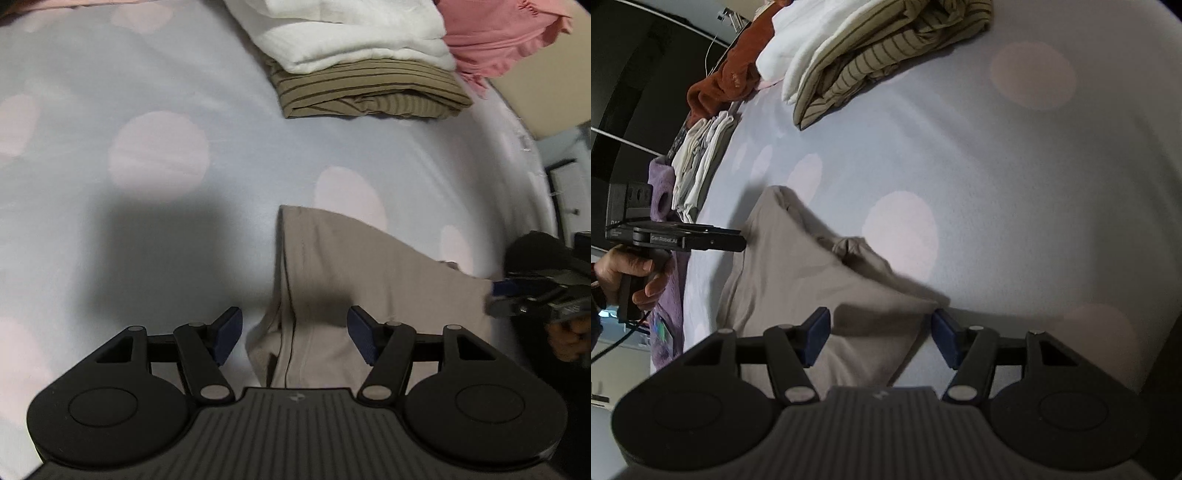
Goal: Fold clothes
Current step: 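Grasp the side edge of the folded beige shirt with both grippers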
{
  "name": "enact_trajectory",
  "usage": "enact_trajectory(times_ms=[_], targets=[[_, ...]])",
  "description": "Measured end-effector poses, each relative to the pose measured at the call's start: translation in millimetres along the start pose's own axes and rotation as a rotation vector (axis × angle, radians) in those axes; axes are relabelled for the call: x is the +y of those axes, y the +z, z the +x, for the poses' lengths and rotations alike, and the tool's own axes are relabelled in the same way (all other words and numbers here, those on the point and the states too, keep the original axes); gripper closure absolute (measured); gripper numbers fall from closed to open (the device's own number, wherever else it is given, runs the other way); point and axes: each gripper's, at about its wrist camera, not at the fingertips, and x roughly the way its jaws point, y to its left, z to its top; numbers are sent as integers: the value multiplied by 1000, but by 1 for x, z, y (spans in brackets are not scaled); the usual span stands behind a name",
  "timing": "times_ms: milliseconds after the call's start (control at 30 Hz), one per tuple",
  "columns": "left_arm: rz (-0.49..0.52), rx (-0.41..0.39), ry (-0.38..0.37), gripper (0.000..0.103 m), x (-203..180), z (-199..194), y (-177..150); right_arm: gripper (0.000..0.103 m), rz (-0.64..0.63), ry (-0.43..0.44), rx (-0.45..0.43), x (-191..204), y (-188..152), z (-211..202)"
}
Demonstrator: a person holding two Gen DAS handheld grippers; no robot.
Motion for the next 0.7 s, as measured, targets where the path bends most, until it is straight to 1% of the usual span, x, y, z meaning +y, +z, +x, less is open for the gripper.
enact_trajectory(times_ms=[167,267,333,400,467,533,600,633,667,700], targets=[[15,54,-99,42,7,9,14,38,15,33,-3,-3,0,4],[16,95,-124,42,7,14,20,40,12,26,1,-4,-2,1],[20,135,-136,43,8,17,25,41,23,-1,1,-6,-5,-4],[31,181,-146,43,5,22,31,40,30,-11,21,-8,-9,-5],[33,216,-152,43,2,32,37,38,39,-6,30,-9,-10,0],[37,237,-153,43,-1,40,41,35,63,21,12,-9,-7,5],[20,248,-173,43,0,45,47,34,83,49,-5,-10,-6,10],[0,248,-189,44,3,46,49,33,97,61,-13,-11,-5,12],[-32,240,-205,49,8,47,51,33,115,74,-18,-12,-5,12],[-60,229,-212,61,13,47,53,32,133,88,-23,-14,-5,13]])
